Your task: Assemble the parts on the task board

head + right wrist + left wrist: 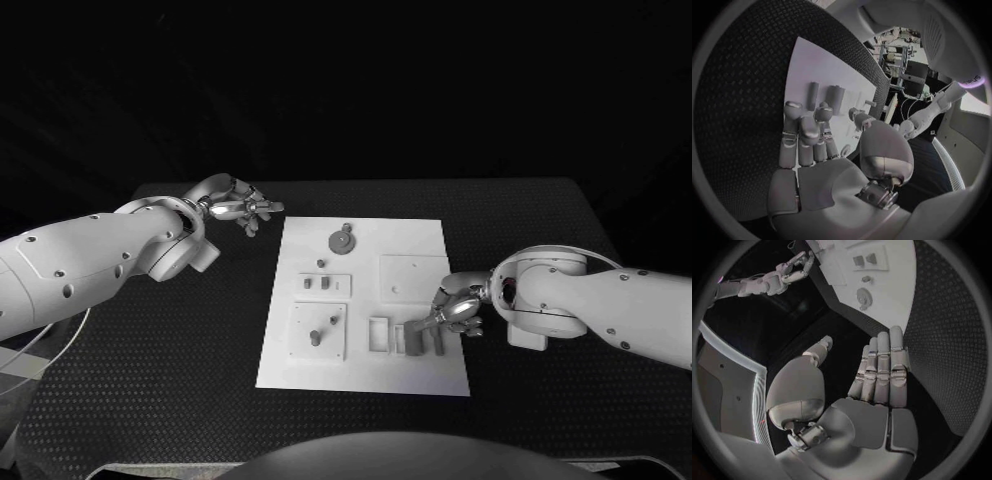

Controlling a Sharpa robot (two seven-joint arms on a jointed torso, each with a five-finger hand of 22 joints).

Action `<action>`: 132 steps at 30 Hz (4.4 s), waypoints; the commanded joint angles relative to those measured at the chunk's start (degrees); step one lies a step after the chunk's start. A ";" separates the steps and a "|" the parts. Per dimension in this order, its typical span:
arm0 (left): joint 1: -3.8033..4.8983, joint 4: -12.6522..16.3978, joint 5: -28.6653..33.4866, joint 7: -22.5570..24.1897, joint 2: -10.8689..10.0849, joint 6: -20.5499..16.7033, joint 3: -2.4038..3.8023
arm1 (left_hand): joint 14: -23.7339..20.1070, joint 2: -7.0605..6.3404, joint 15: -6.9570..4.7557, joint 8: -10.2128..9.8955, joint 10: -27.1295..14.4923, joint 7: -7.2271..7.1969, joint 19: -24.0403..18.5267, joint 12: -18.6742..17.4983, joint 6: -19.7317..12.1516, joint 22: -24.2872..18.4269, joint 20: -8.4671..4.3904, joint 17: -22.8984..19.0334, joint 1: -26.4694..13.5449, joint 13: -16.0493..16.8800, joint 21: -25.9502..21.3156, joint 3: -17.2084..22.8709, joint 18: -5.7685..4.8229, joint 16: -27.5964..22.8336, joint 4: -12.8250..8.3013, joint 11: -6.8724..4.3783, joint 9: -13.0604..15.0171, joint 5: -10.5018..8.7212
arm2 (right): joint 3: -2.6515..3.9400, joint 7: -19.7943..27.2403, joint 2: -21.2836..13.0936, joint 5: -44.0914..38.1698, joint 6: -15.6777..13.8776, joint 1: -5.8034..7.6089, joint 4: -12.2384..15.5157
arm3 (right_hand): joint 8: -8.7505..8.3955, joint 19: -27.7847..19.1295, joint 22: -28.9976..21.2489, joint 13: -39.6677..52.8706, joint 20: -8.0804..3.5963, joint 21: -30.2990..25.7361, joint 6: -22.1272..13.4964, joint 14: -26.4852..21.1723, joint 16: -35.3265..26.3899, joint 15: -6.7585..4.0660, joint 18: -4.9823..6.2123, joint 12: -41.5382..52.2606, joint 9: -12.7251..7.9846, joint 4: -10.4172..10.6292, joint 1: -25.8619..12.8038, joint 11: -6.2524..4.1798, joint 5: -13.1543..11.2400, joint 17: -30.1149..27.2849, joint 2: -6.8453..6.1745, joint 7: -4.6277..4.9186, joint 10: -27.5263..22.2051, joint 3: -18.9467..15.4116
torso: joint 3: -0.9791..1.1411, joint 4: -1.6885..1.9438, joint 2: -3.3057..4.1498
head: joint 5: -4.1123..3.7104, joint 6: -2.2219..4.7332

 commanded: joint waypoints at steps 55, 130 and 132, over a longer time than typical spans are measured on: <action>0.04 0.04 0.91 0.52 0.03 0.46 0.00 | 0.37 -0.89 -0.03 0.55 0.03 0.11 0.07 0.23 -0.78 0.89 0.13 1.48 1.96 0.13 -0.55 -1.19 3.63 -1.08 5.16 -0.11 0.51 0.04 | -0.38 -0.99 4.77 0.24 -6.36 -3.64 -2.21 | -2.48 -0.71 1.03 -1.10 0.64 1.91 1.92 0.08 -0.03 0.32 1.75 1.52 0.31 -14.88 -0.74 0.38 13.31 0.66 7.02 0.34 -0.15 2.05 | 0.01 0.02 0.01 | 0.93 -0.08; 0.05 0.30 0.90 0.28 -0.28 1.01 -0.03 | 0.95 0.50 -0.06 0.71 -0.03 0.06 0.36 0.21 -0.86 1.75 0.12 3.68 12.07 0.21 -1.53 -11.58 3.67 -3.04 16.94 -0.13 0.65 0.02 | -0.25 -4.26 9.93 8.74 -6.14 -2.55 -3.30 | -3.21 -0.38 0.95 -2.22 0.67 1.43 3.02 0.12 -0.57 0.11 1.75 1.63 0.75 -15.51 -6.97 0.18 13.26 0.65 6.98 0.15 -0.43 4.46 | 0.00 0.01 0.02 | 1.70 -0.07; 0.05 0.30 0.90 0.28 -0.29 1.04 -0.03 | 0.96 0.65 -0.07 0.70 -0.03 0.06 0.38 0.21 -0.86 1.74 0.10 3.71 12.19 0.21 -1.55 -11.71 3.68 -3.08 16.91 -0.14 0.64 0.02 | -0.25 -4.34 10.06 8.59 -6.29 -2.68 -3.36 | -3.25 -0.38 0.97 -2.23 0.66 1.44 2.98 0.11 -0.57 0.11 1.75 1.65 0.77 -15.46 -7.10 0.18 13.25 0.67 6.75 0.15 -0.47 4.49 | 0.00 0.00 0.03 | 1.79 0.10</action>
